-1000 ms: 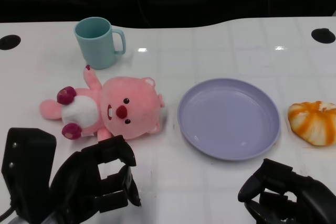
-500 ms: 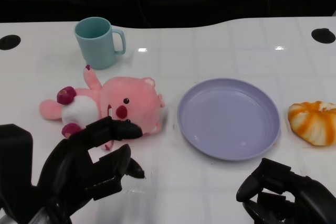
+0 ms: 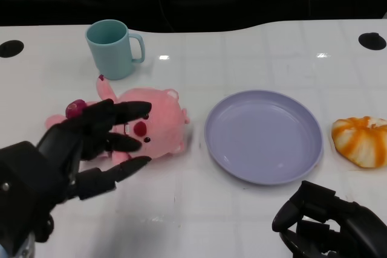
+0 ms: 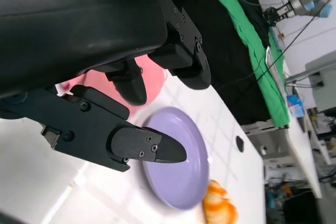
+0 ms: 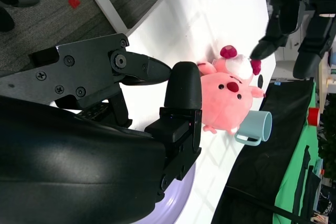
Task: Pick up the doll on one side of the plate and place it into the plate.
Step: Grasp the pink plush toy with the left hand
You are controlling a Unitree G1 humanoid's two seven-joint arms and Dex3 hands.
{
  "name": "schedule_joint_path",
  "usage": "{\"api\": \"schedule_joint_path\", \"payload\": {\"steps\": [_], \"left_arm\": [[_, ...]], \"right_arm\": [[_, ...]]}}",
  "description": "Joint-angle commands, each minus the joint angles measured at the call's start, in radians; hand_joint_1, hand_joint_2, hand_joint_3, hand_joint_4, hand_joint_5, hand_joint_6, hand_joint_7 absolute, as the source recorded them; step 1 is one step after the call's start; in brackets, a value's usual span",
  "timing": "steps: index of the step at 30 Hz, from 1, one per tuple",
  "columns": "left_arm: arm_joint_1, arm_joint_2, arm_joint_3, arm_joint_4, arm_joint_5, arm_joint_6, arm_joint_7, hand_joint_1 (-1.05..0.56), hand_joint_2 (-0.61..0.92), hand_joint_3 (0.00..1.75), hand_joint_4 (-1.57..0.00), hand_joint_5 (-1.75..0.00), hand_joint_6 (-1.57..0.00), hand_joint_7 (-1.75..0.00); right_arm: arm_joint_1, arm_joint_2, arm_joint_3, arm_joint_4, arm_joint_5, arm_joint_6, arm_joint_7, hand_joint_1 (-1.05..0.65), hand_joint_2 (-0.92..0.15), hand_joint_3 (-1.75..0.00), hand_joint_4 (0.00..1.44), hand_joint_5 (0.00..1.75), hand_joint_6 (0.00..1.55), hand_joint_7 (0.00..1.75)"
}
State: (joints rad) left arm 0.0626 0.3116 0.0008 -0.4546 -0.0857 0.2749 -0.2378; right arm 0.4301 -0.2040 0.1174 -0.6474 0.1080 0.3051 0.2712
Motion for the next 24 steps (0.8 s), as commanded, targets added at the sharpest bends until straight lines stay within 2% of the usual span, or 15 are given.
{"api": "schedule_joint_path", "payload": {"steps": [1,3,7,13,17,24], "left_arm": [[-0.04,0.065,-0.004,0.019,0.076,-0.049,-0.023,-0.56,0.92,0.1,-0.09,-0.85,-0.38,-0.17],[-0.064,0.105,-0.017,0.025,0.153,-0.068,-0.02,-0.57,0.92,0.1,-0.02,-0.83,-0.35,-0.14],[-0.106,0.153,-0.037,0.036,0.286,-0.09,-0.004,-0.59,0.92,0.07,0.0,-0.77,-0.32,-0.1],[-0.168,0.223,-0.081,0.059,0.484,-0.084,-0.022,-0.61,0.92,0.06,0.0,-0.51,-0.25,-0.03],[-0.21,0.255,-0.121,0.074,0.597,-0.065,-0.049,-0.64,0.92,0.04,0.0,-0.39,-0.19,-0.01],[-0.303,0.284,-0.211,0.125,0.786,-0.011,-0.147,-0.69,0.92,0.04,0.0,-0.2,-0.2,-0.01]], "right_arm": [[0.004,-0.011,-0.002,-0.011,0.001,0.002,-0.001,-0.27,-0.92,-0.52,0.67,1.75,0.46,1.68],[0.003,-0.011,0.0,-0.009,-0.002,-0.002,-0.003,-0.27,-0.92,-0.53,0.66,1.75,0.45,1.68],[0.003,-0.009,0.002,-0.008,-0.004,-0.005,-0.004,-0.27,-0.92,-0.53,0.66,1.75,0.45,1.68],[0.004,-0.005,0.004,-0.008,-0.006,-0.007,-0.009,-0.26,-0.92,-0.52,0.66,1.75,0.45,1.68],[0.004,-0.007,0.005,-0.012,-0.009,-0.004,-0.011,-0.25,-0.92,-0.53,0.66,1.75,0.45,1.68],[0.005,-0.012,0.003,-0.015,-0.014,-0.001,-0.011,-0.26,-0.92,-0.52,0.66,1.75,0.46,1.67]]}}
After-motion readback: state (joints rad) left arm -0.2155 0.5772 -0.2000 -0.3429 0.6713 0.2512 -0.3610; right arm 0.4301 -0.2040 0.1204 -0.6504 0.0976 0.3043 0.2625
